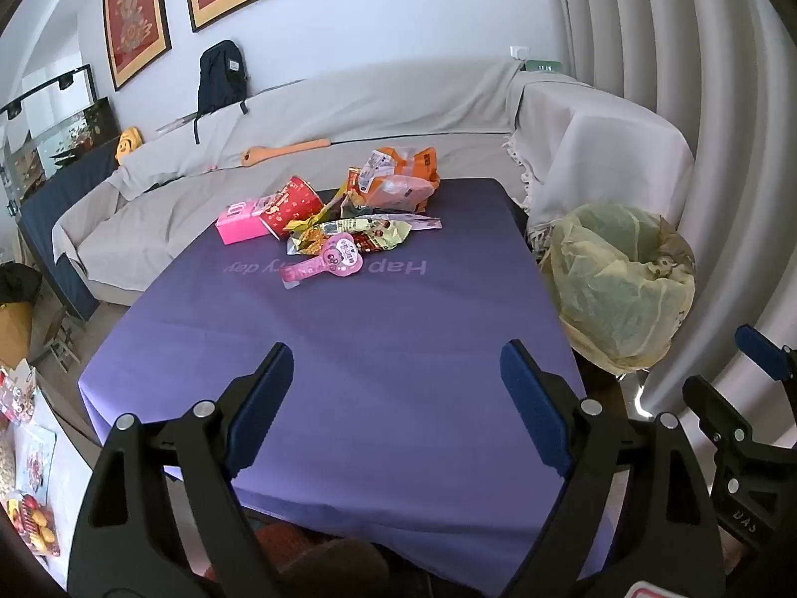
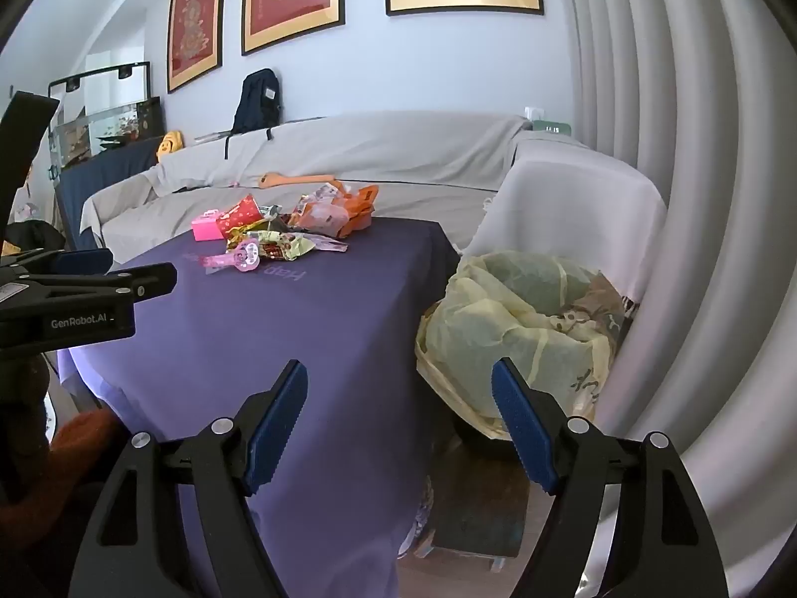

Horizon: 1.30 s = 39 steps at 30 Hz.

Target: Collect trash

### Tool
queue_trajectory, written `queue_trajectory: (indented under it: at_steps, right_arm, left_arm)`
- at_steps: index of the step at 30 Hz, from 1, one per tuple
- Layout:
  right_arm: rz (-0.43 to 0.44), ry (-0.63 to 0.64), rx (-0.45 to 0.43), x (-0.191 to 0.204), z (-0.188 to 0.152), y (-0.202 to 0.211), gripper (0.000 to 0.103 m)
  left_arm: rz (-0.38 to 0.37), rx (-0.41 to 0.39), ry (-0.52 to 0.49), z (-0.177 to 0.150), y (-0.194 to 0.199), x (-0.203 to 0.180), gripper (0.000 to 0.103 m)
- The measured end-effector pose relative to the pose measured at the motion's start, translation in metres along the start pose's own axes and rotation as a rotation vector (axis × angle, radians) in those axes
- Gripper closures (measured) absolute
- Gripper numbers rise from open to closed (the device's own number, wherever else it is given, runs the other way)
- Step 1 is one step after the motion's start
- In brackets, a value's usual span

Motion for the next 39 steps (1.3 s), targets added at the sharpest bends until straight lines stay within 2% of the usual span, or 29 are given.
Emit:
queue_trajectory:
  at_steps: [21,28,39]
  right_arm:
    - [0.013,-0.012,-0.007,-0.002,-0.001,0.001,0.030]
    - [0.022,-0.004,-0.029,0.006,0.000,0.006,0.030]
    - [0.032,-0.015,-0.041,0.002,0.000,0.010,0.030]
  left_arm:
    - [0.003,-0.006,-0.003,0.000,0.000,0.000,0.022]
    - [-0.002,-0.053,-0.012,0.000,0.013,0.005,0.022]
    - [0.000,-0.059,-0.013,0.004,0.014,-0.001,0.022]
Point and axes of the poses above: each gripper's, at about its wrist camera, not at the fingertips, and y roughly against the way its jaws point, x to its left, z to its top, the point moved 1 cm from there along -y, roughly the way its jaws point, and after that the axes turned 9 degrees about -x, right-handed, at the moved point
